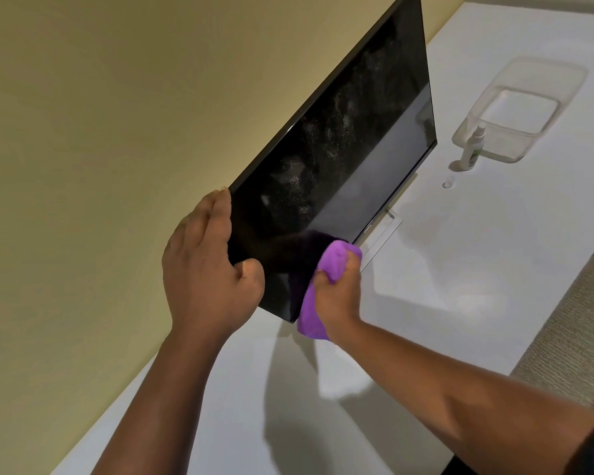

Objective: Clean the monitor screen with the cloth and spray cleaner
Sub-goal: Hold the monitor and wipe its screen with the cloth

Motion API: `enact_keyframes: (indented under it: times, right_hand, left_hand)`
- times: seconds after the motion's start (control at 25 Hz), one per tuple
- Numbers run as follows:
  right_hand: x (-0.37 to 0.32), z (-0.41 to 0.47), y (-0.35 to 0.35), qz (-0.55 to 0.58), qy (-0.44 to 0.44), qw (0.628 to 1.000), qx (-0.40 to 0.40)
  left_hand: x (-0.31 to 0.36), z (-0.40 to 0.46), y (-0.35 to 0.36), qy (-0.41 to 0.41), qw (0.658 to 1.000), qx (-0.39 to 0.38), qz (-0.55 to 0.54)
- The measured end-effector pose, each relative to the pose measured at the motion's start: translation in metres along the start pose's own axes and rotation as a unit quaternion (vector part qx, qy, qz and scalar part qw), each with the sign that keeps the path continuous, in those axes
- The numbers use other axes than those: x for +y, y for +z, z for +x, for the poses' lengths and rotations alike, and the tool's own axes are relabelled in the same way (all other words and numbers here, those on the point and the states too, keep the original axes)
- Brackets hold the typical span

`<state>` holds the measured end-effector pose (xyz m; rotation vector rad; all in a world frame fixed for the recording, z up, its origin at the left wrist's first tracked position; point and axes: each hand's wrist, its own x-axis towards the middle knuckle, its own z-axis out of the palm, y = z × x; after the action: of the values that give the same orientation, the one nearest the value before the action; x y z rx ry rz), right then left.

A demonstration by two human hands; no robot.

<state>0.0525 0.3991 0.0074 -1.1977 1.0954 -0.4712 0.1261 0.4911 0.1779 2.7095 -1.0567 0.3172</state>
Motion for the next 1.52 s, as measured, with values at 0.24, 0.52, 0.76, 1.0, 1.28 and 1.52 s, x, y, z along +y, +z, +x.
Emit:
enact_keyframes:
  times: [0.24,0.52,0.76,1.0,1.28,1.52]
  right_hand:
    - [-0.028,0.016,0.01,0.044,0.04,0.998,0.022]
    - [-0.004,-0.005,0.004,-0.005,-0.068,0.997,-0.028]
    - [-0.038,0.011,0.007,0.049,-0.029,0.998,0.008]
    - [-0.018,-0.002,-0.001,-0.017,-0.129,0.991,-0.041]
    - [-0.051,0.005,0.009,0.029,-0.143,0.989,-0.028]
    - [-0.031,0.009,-0.007,0.015,-0.119,0.992,-0.024]
  left_hand:
    - [0.001,0.0,-0.001,-0.001,1.0,0.002,0.006]
    - [0.002,-0.002,0.0,-0.001,1.0,0.006,0.004]
    - [0.002,-0.001,0.002,-0.003,1.0,0.013,0.008]
    - [0.0,-0.001,0.001,-0.005,1.0,0.004,0.006]
    - [0.001,0.0,0.002,-0.007,1.0,0.007,0.004]
    - [0.001,0.0,0.0,-0.003,1.0,0.005,0.001]
